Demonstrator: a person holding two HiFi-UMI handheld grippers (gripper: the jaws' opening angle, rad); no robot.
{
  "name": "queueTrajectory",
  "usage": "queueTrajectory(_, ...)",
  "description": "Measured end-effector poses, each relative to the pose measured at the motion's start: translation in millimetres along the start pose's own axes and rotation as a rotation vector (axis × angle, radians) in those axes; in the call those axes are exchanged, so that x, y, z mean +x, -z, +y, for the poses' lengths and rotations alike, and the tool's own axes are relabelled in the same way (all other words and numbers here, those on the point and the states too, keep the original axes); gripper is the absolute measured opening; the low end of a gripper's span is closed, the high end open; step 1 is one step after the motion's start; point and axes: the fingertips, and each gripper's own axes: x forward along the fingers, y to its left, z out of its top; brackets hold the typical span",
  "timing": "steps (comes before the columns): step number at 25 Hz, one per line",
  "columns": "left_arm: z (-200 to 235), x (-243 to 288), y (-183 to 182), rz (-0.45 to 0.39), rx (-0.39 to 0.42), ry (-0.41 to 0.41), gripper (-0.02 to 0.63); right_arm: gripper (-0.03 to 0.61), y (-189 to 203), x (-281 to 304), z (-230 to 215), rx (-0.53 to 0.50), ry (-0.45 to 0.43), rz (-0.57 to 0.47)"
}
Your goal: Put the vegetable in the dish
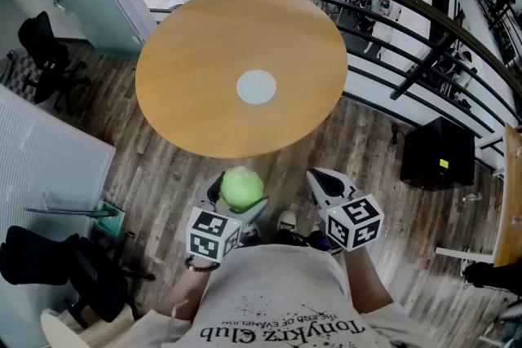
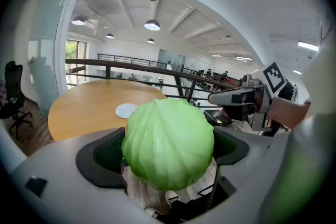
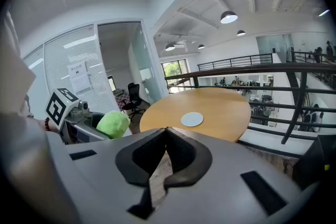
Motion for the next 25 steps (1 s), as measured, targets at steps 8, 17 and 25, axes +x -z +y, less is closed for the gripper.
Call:
queueTrajectory(8, -2, -6, 6, 0.012, -0.004, -0.008, 0.488, 0.023, 2, -2, 9, -0.014, -0.024, -0.001)
queueTrajectory(17, -2, -17, 11, 0.006, -0.007, -0.006, 0.488, 0.023, 6, -4, 14, 0.016, -0.003, -0.022)
queueTrajectory(25, 6, -28, 20, 0.010, -0.008, 0.017, 0.488, 0.023, 3, 1, 24, 0.015, 0.017, -0.023)
